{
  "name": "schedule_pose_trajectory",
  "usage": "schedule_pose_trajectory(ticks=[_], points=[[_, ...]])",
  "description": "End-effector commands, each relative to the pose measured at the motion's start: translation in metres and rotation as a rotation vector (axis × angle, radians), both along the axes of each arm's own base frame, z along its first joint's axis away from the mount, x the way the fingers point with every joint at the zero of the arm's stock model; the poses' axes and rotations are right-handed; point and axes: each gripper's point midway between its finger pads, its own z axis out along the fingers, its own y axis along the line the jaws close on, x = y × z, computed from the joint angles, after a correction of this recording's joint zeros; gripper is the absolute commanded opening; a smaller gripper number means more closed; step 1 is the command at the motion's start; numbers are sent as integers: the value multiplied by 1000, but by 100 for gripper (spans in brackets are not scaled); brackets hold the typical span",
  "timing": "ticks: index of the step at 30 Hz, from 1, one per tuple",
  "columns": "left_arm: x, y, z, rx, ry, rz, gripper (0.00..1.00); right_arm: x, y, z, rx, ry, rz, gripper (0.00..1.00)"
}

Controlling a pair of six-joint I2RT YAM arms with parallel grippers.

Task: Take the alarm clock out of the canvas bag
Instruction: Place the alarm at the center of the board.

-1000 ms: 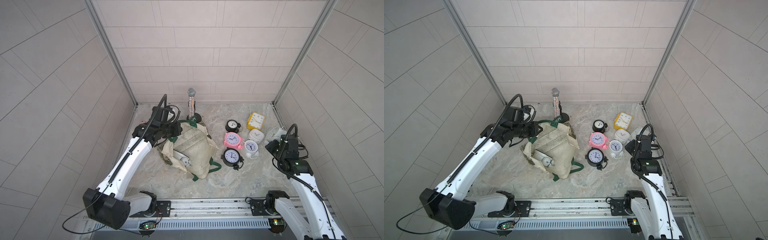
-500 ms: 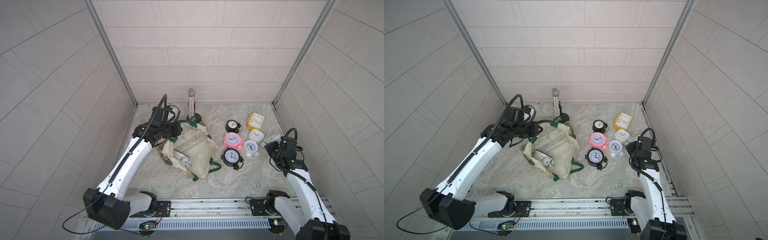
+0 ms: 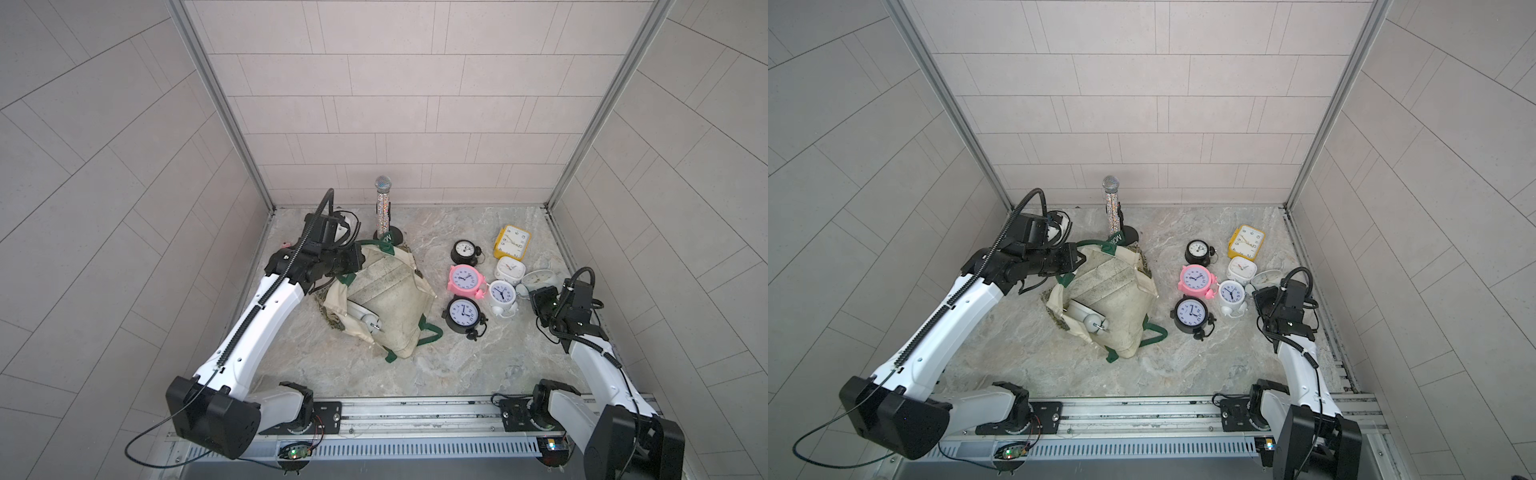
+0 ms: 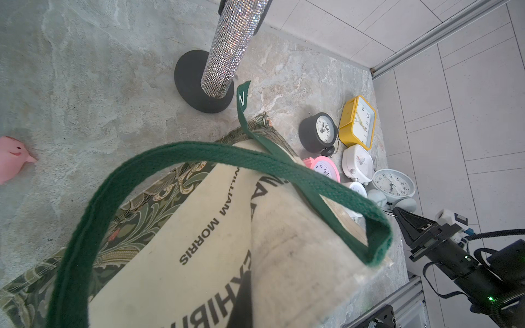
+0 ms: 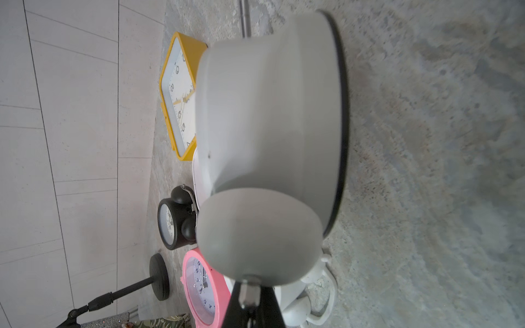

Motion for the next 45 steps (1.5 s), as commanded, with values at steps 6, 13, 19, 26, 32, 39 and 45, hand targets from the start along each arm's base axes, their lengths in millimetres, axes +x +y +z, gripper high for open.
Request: schedule_pose_trajectory(ticks=[6,13,19,26,32,39,45], points=[[5,0,4,-18,-16,7,0,2,-15,-30,148,-11,-65,0],[6,0,5,-18,-20,10,0,5,-15,-45,198,14,-64,0],[6,0,5,-16,-17,9,0,10,-9,-57,279,22,-41,15],[5,-1,8,-19,-21,0,0,14,-12,-54,245,-6,-1,42],[5,-6,14,-35,-37,-26,0,15,-20,-23,133,-34,25,61],[7,-7,15,-38,-39,-35,0,21,-17,40,18,-113,107,76],[8,-8,18,-39,-43,-39,0,40,23,93,-74,-207,263,78]])
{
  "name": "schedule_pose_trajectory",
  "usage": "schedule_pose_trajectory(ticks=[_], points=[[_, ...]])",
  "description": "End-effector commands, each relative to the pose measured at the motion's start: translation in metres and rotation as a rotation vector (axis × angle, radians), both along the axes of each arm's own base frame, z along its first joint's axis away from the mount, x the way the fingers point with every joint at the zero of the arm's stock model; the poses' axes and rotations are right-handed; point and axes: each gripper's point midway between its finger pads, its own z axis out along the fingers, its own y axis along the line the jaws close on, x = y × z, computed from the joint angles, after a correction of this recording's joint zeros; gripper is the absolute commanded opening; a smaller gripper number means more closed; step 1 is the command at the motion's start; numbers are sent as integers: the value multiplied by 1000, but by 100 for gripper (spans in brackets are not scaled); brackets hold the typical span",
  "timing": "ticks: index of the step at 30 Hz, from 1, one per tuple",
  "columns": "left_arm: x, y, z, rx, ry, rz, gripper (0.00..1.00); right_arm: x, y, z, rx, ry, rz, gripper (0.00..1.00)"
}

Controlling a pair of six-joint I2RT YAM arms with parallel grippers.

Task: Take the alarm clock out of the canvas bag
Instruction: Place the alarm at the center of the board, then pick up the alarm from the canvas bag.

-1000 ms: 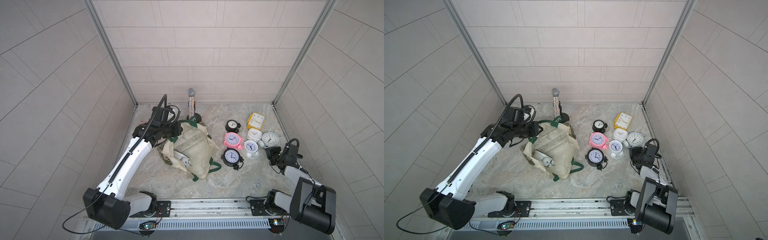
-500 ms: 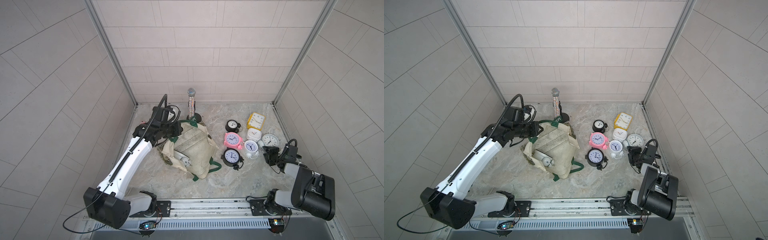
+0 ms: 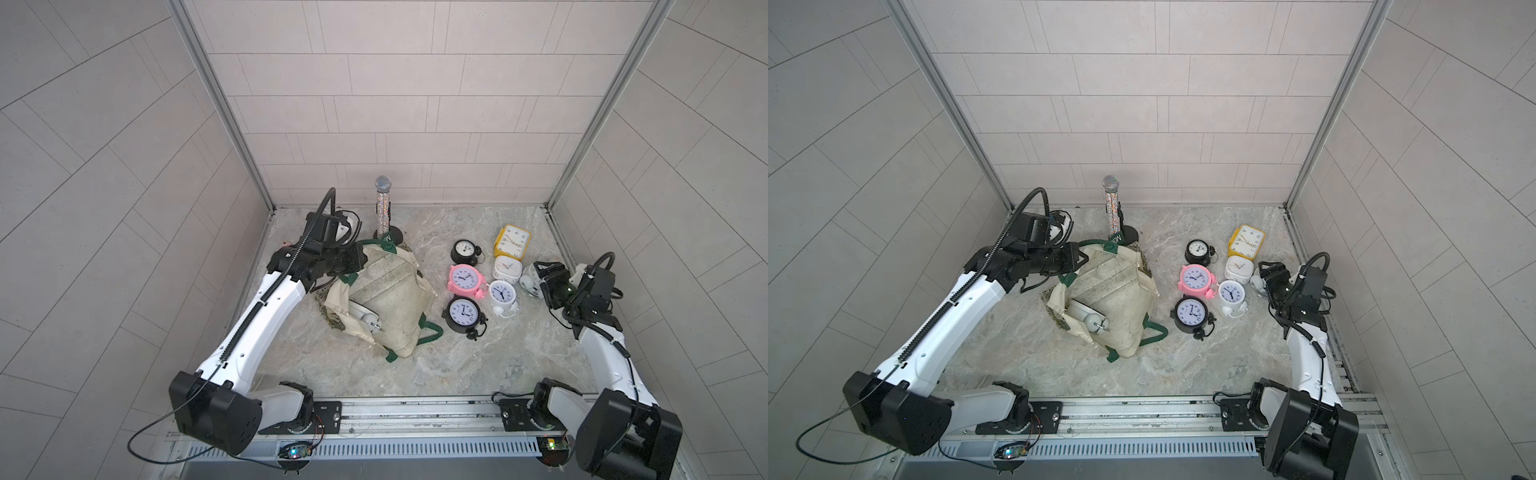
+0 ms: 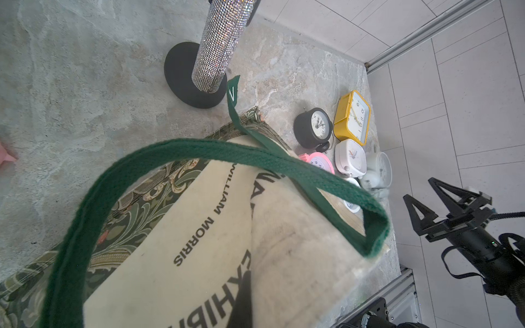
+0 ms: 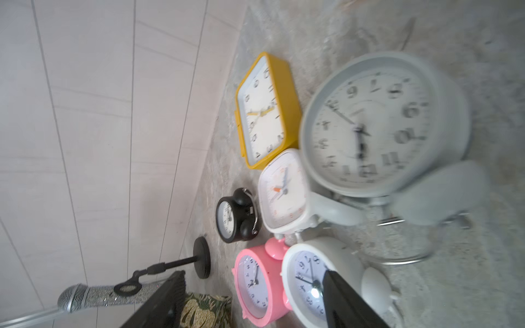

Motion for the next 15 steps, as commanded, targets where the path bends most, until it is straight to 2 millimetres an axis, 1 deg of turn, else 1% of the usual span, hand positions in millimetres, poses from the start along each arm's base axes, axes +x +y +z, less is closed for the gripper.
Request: schedule_pose_trajectory(ticks=[1,3,5,7,11,15], points=[[7,-2,21,-17,-59,-13,0,9,31,29,-62,-47,112,78],[6,-2,22,-15,-61,-17,0,18,64,55,-107,-120,220,78],[5,-2,22,-13,-62,-19,0,22,97,77,-165,-182,319,78],[5,-2,22,-13,-62,-19,0,22,126,93,-217,-233,403,78],[4,-2,21,-13,-59,-20,0,18,173,102,-261,-266,535,76],[3,-1,20,-10,-59,-19,0,7,208,114,-302,-322,650,73]])
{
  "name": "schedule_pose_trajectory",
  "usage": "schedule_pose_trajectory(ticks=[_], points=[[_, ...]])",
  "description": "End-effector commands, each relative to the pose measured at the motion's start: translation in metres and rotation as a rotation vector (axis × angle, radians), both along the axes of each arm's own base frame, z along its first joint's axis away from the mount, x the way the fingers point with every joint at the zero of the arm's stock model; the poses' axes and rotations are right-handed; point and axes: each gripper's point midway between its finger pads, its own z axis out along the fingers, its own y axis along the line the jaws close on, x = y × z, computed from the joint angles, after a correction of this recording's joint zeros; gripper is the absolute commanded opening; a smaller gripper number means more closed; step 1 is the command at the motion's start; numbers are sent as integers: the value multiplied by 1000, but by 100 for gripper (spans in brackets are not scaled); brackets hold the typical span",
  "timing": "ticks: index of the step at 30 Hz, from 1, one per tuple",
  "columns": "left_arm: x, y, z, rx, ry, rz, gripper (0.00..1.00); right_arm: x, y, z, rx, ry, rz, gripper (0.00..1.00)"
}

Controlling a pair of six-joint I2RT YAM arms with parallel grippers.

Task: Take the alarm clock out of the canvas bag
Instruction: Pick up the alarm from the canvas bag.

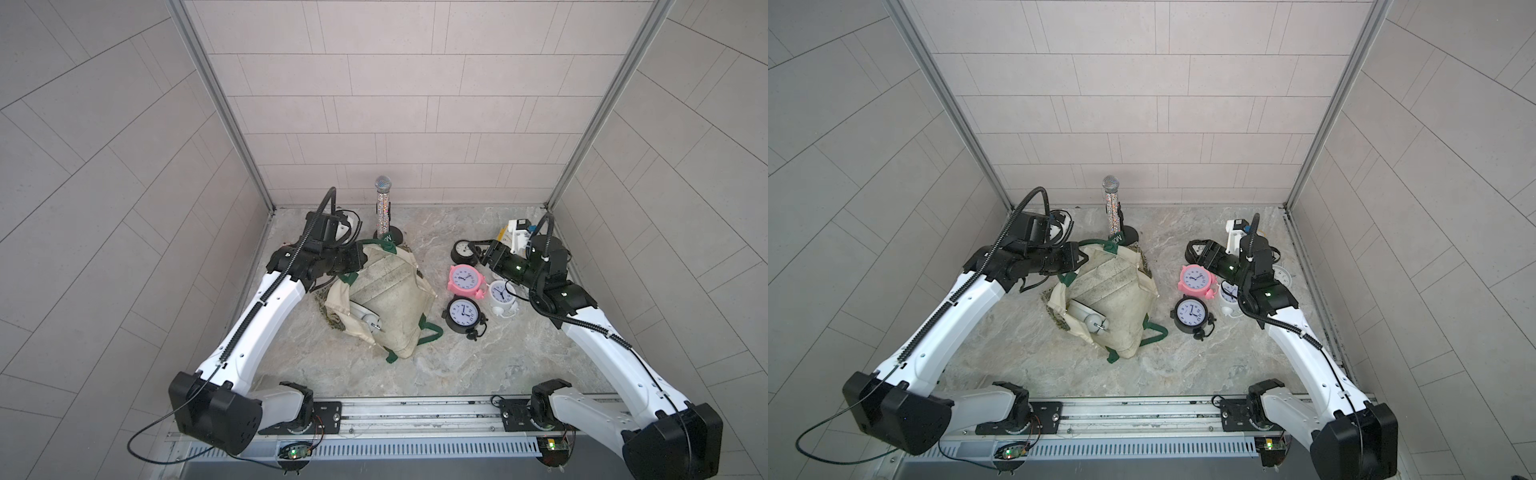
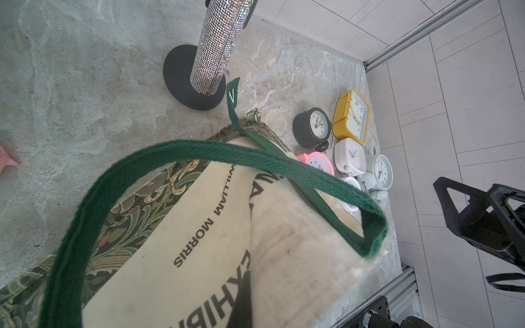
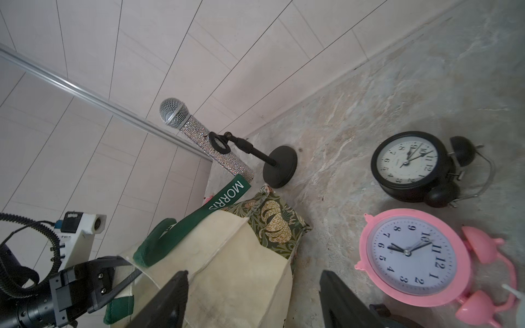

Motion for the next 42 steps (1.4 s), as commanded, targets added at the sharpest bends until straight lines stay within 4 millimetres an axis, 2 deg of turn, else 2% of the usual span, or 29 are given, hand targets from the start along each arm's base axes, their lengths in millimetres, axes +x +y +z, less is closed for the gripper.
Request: schedule_pose_trajectory(ticks=[1,5,9,13,16,20,23,29,35,42], points=[[3,0,18,-17,-50,-10,0,-8,24,14,-74,-90,86,72],[1,-3,18,-29,-51,-25,0,-38,76,30,-163,-235,271,67],[-3,-12,23,-68,-65,-76,0,-73,123,28,-245,-382,414,62],[-7,-18,28,-104,-87,-112,0,-110,163,18,-308,-506,540,58],[-10,-25,33,-140,-97,-150,0,-128,188,2,-359,-553,583,56],[-10,-32,38,-180,-106,-179,0,-141,218,-24,-498,-590,619,54],[-10,-32,37,-179,-103,-174,0,-136,228,-45,-602,-588,598,53],[-9,-30,35,-171,-95,-163,0,-122,233,-84,-697,-560,564,53],[-9,-29,36,-170,-93,-155,0,-121,241,-118,-790,-557,602,56],[-7,-30,33,-176,-74,-143,0,-122,248,-147,-864,-549,630,59]])
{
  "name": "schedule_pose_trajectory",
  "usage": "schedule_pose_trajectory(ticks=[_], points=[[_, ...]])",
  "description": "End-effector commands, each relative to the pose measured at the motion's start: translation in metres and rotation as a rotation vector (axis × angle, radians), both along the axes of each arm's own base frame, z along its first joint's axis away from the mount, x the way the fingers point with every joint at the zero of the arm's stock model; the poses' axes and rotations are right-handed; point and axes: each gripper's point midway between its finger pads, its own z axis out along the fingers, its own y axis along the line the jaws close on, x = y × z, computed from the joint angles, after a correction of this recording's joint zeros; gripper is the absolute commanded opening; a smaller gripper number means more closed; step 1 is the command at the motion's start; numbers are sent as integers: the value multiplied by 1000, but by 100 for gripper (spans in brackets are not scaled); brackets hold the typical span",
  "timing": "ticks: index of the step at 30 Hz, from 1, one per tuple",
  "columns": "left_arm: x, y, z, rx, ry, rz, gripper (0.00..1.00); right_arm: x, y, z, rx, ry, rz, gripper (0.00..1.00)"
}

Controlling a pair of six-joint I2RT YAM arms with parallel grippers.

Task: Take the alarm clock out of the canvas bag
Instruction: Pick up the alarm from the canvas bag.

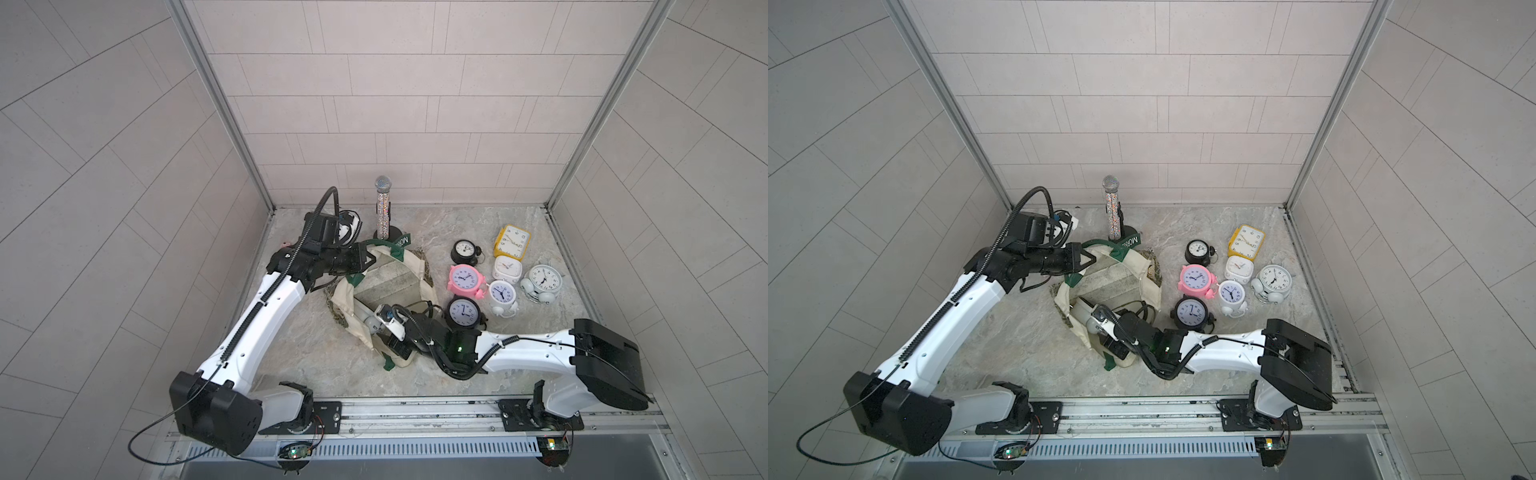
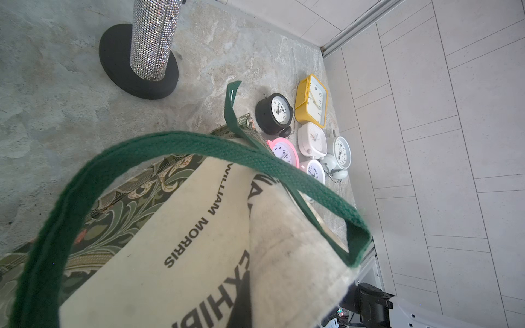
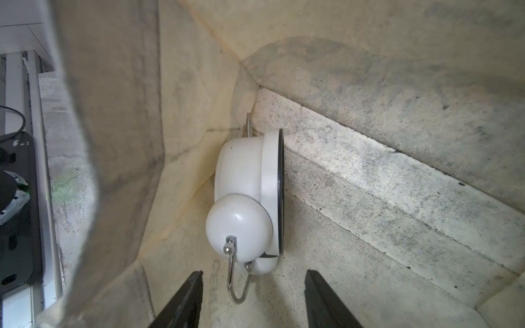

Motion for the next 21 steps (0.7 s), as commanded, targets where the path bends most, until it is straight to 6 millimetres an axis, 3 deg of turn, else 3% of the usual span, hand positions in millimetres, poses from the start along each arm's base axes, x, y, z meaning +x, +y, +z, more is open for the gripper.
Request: schedule_pose_trajectory(ticks=[1,9,18,21], points=[[4,-4,23,-51,-74,-6,0,5,2,-8,-32,-40,-11,60],[5,-2,24,-52,-68,19,0,7,10,-27,-81,-32,-20,59],[5,-1,22,-52,-58,25,0,14,17,-37,-110,-36,-33,47],[3,-1,22,-50,-59,21,0,15,18,-37,-118,-41,-33,38]])
